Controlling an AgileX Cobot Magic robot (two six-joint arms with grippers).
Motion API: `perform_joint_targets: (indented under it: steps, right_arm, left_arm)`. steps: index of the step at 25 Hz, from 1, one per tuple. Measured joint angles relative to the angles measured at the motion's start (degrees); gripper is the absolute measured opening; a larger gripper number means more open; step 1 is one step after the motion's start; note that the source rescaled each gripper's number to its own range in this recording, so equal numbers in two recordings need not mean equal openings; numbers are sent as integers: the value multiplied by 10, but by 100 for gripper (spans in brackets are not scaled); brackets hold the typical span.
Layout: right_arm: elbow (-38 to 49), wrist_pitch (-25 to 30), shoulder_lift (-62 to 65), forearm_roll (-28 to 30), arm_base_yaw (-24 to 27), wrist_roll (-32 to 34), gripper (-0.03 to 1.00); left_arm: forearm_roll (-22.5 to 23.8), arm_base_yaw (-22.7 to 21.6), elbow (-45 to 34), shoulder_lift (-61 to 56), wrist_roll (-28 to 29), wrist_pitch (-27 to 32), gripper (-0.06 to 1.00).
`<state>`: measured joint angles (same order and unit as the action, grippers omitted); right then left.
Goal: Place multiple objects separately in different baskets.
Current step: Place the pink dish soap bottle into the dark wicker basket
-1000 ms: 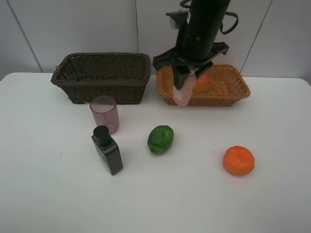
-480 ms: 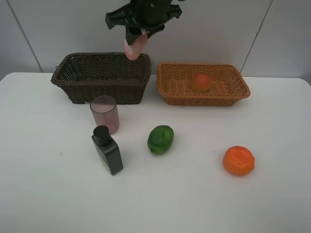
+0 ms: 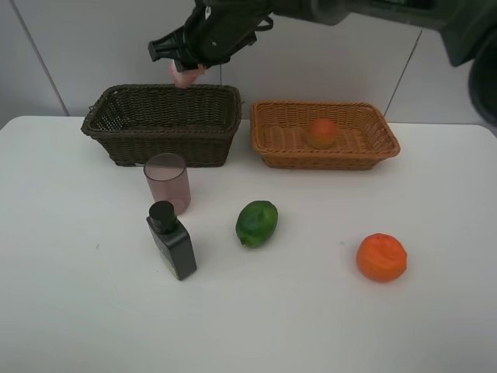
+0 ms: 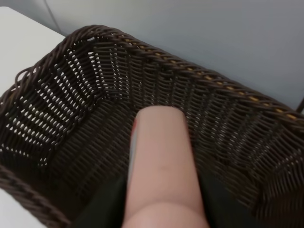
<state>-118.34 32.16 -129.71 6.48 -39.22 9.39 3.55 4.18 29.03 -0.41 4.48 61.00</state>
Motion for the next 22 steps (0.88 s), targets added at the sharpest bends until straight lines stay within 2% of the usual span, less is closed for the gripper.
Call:
perform_joint_targets:
  steps: [10, 19, 21, 22]
  right_arm:
    - [0, -116, -80, 0, 0, 0, 1]
    - [1, -134, -103, 2, 0, 0, 1]
    - [1, -134, -104, 7, 0, 0, 7]
    - [1, -136, -104, 11, 0, 0, 16]
  left_arm:
    - [0, 0, 0, 0, 0, 0, 100]
    - [0, 0, 0, 0, 0, 0, 100]
    - [0, 0, 0, 0, 0, 0, 100]
    - [0, 0, 0, 0, 0, 0, 100]
